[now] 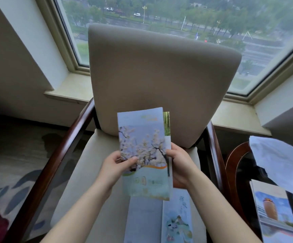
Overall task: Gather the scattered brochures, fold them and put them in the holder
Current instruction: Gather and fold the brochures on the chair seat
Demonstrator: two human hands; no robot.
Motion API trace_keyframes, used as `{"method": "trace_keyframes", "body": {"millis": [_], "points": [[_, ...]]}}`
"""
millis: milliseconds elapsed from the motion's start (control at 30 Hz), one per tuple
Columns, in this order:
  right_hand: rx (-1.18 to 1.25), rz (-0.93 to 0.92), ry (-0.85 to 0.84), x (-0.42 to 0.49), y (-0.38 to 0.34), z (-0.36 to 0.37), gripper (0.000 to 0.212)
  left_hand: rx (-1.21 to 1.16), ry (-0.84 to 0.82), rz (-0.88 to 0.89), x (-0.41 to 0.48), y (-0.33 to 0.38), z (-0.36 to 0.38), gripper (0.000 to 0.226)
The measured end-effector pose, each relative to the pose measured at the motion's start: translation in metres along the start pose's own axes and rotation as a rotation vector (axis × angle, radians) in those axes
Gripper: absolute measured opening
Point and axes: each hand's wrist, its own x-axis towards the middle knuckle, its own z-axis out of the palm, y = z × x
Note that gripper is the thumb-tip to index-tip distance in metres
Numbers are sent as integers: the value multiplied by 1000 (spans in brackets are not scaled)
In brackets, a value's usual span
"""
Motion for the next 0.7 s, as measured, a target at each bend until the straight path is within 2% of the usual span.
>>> {"method": "trace_keyframes", "body": {"millis": [133, 233, 300, 367, 433, 467, 533, 567, 633, 700], "points": [[131, 14, -99, -7, -2, 4, 39, -46, -35, -49, -1, 4, 12, 14], [76, -13, -105, -11, -3, 8, 35, -69, -9, -46, -3, 4, 8, 24], [-136, -89, 13, -11, -3, 9, 27, -82, 36, -48, -4, 6, 2, 37], [-325, -186, 261, -9, -3, 4, 27, -82, 76, -44, -3, 8, -6, 49], [-332, -178, 434, -8, 0, -3, 40, -86, 92, -44, -3, 12, -14, 57], [-288, -94, 419, -9, 2, -4, 47, -88, 99, -47, -2, 14, -17, 60], [-181, 111, 276, -12, 8, -2, 47, -88, 106, -57, -3, 17, -19, 58], [-163, 150, 211, -14, 11, 1, 41, -80, 107, -65, -4, 18, -16, 52], [-237, 85, 182, -14, 12, 2, 30, -55, 92, -75, -6, 24, 0, 39], [-319, -12, 312, -15, 0, 3, 39, -28, 59, -53, -6, 37, 27, 33]]}}
